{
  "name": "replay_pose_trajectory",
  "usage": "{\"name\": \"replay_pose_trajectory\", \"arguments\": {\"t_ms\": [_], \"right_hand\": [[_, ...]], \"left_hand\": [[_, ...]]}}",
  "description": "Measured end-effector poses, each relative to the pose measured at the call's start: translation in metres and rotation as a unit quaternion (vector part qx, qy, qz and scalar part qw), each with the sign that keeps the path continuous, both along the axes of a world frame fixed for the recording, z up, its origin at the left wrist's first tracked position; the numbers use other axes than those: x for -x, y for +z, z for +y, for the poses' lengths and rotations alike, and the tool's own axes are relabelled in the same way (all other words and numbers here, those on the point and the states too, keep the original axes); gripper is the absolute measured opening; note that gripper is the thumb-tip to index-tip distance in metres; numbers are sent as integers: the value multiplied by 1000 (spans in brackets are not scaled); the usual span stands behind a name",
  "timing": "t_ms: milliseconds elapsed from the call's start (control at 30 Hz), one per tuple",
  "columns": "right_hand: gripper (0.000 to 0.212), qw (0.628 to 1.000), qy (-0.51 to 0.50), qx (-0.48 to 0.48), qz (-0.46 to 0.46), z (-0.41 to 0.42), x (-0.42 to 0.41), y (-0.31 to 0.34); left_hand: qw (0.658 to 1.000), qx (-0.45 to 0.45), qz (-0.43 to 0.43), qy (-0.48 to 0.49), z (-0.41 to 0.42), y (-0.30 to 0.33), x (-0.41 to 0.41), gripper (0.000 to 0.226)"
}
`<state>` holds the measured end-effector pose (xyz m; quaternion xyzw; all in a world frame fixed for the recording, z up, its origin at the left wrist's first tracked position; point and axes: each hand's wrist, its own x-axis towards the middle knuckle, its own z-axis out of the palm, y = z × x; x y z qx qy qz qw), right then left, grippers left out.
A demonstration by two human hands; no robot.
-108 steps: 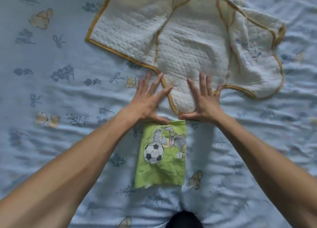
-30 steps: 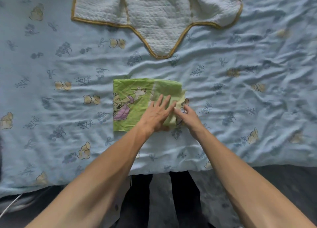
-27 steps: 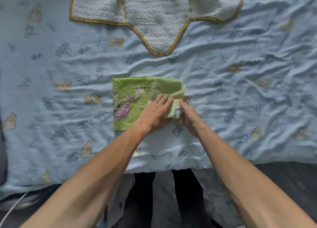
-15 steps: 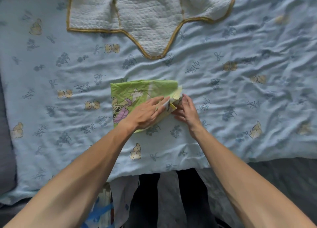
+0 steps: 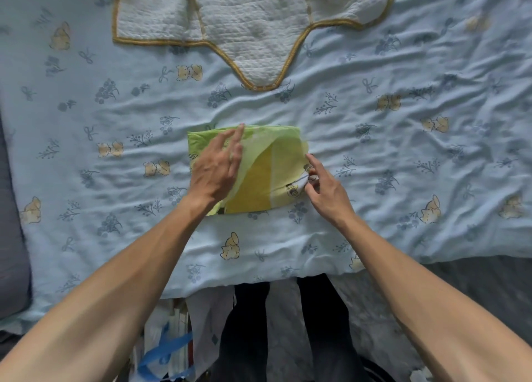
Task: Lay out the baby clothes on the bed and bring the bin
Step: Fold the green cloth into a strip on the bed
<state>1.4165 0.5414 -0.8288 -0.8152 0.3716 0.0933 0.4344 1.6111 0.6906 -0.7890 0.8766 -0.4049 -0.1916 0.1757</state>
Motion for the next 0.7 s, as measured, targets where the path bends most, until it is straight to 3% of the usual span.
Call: {"name": "replay_pose_trajectory", "arguments": {"t_ms": [67,200,267,367,533,700], "right_hand": [[55,1000,-5,-4,6,2,-5,2],[44,990,-142,-17,-10,6,-22,1],[52,980,-196,-33,-12,5,-30,-1],[70,984,-174,-42,5,-3,-42,-4],[70,995,-83,21,53,-28,-62,-3],[55,997,6,57,60,-38,-81,-2]], "left_hand": [[1000,-21,-5,-6,18,4,-9,49],[974,-99,85,-187,22,9,-7,74],[950,-151,147,-232,10,6,4,74],[946,-183,191,-186,-7,-5,20,66],[933,-252,81,-244,-20,-15,30,63],[940,-222,35,-256,-17,-18,24,70]]}}
